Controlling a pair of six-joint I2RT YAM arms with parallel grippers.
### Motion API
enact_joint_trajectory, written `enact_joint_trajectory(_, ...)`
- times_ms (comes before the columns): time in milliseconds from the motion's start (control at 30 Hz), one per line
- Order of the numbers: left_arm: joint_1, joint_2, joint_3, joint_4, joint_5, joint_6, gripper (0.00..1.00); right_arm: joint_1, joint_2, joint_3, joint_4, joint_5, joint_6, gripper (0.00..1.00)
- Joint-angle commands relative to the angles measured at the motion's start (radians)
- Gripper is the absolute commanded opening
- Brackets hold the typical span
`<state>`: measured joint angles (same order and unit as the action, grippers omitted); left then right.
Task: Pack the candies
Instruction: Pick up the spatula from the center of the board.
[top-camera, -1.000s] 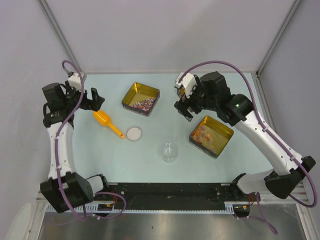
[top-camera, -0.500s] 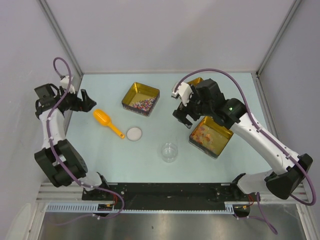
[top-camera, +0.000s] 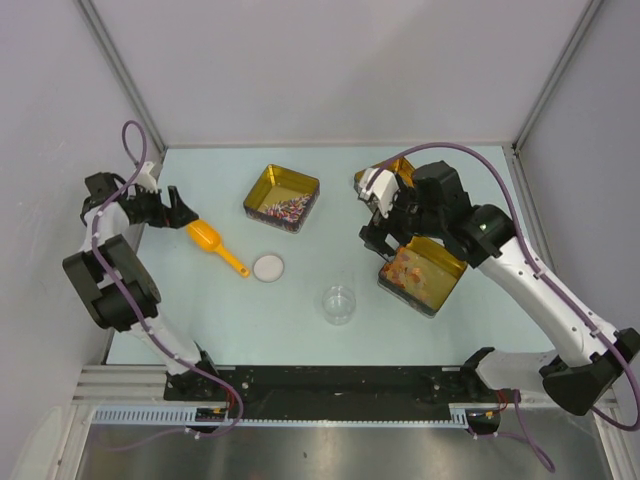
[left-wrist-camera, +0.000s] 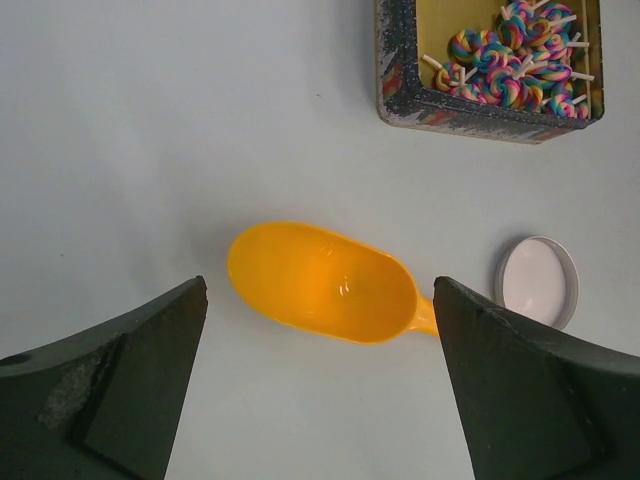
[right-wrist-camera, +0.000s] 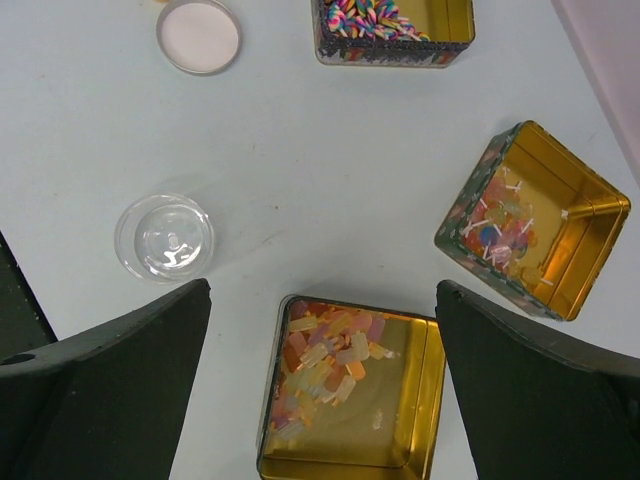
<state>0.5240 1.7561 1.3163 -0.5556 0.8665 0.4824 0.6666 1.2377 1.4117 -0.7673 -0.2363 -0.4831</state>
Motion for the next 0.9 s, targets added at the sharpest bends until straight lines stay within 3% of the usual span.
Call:
enact_joint_trajectory(0,0.007,0.042,0.073,0.002,0.034,0.077,1.0,-0.019,-0.043,-0.011,-0.006,-0.049,-0.017,1.0)
enact_joint_trajectory(433,0.007,0.195,0.147,-0.023,0.031,0.136,0.94,-0.036,-0.06,-0.013,-0.018,-0.074,-0.012,1.0)
enact_joint_trajectory(867,0.007,0.368,0.316,-0.263,0.092,0.285,0.77,-0.041,-0.05,-0.011,-0.012,-0.063,-0.012,1.0)
